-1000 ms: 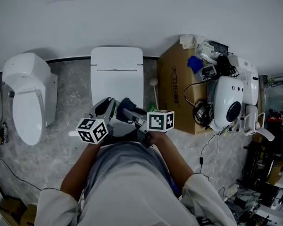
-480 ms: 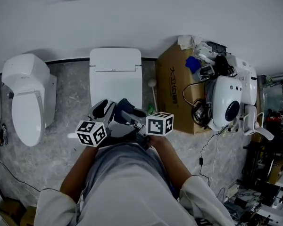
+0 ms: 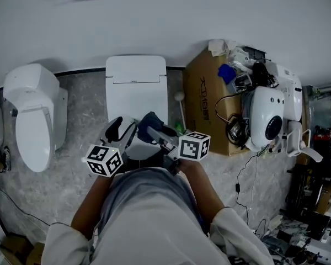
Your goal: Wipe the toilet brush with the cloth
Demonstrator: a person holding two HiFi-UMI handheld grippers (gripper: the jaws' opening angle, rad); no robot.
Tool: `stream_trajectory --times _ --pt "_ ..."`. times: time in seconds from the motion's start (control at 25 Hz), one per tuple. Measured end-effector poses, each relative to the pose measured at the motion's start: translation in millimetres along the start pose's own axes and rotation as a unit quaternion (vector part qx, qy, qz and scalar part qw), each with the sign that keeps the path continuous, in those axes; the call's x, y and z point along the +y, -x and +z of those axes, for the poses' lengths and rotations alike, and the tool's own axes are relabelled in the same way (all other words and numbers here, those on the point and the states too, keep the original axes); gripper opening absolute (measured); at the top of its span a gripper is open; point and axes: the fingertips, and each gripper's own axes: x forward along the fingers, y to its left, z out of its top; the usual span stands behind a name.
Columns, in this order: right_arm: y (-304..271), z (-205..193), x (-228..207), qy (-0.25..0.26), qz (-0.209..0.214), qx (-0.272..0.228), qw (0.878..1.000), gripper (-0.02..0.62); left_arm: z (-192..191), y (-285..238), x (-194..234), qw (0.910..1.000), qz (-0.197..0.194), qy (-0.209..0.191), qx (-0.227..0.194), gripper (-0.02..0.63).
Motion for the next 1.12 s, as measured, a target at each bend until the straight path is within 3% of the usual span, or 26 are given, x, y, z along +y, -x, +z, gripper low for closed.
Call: stream_trajectory --times 0.48,0.92,1.12 --pt "32 23 28 0.09 -0.036 -0.045 0.994 0.104 27 35 -15 0.9997 -0.014 -0.017 0.002 0.0" --pt "74 43 48 0.182 -0.083 -0.084 0.976 0.104 84 63 -60 0.9946 -0.059 -0.074 -0.043 0.0" --pt "94 49 48 0.201 -0.104 -0.1 0.969 0.104 102 76 -74 0.9923 -0.06 -0.084 -0.069 0.0"
